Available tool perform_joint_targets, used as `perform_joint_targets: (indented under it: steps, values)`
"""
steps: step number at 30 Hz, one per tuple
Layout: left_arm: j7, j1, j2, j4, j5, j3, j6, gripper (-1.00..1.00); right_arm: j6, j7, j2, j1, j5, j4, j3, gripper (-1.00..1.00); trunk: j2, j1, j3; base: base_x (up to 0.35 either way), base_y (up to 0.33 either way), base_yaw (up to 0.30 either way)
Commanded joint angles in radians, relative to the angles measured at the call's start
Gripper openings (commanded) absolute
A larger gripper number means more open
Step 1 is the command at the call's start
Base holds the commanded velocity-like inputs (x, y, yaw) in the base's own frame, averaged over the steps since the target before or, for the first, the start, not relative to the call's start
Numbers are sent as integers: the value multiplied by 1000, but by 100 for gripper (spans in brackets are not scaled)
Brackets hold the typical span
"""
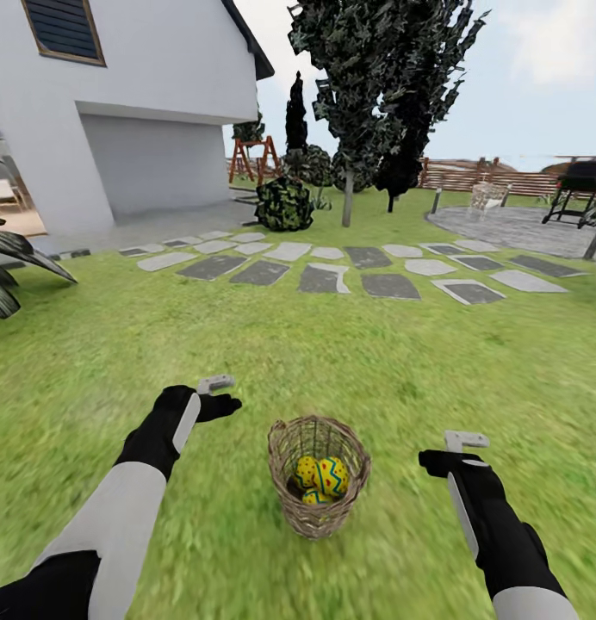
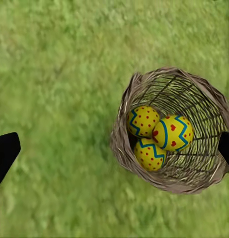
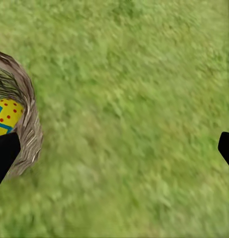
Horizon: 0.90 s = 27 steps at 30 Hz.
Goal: Take the three Easter eggs out of the wicker basket on the lawn in the garden, then place them on the lawn next to a single tree (choose any tree) so that all three eggs are next to the same tree and none are left in the basket.
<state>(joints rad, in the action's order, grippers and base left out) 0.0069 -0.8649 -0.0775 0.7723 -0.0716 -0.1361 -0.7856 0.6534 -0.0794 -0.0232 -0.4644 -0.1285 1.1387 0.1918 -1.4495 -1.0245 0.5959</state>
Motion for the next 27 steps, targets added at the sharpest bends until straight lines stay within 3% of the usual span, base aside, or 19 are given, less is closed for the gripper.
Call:
perform_joint_targets:
  steps: [1, 8, 18, 22, 23, 27]
  values:
    - [1, 0, -1, 1, -7, -4, -5, 100, 6, 3, 1, -1, -10, 1, -1, 100, 0, 0, 0, 270, 224, -225]
    - [-1, 0, -1, -21, -5, -4, -4, 100, 6, 3, 2, 0, -9, 2, -1, 100, 0, 0, -2, 270, 224, -70]
    - [-2, 2, -8, -51, -6, -2, -4, 100, 5, 3, 0, 1, -5, 1, 1, 100, 0, 0, -2, 270, 225, -257]
    - [-2, 3, -16, -125, -4, 21, -1, 100, 5, 3, 0, 1, -5, 0, 1, 100, 0, 0, -2, 270, 223, -283]
    - [-2, 3, -19, -145, -4, 46, 0, 100, 5, 3, 0, 1, -5, -2, 1, 100, 0, 0, -2, 270, 222, -286]
    - [-3, 4, -20, -161, -5, 75, 1, 100, 5, 4, 1, 1, -5, -12, 1, 100, 0, 0, -2, 158, 127, -287]
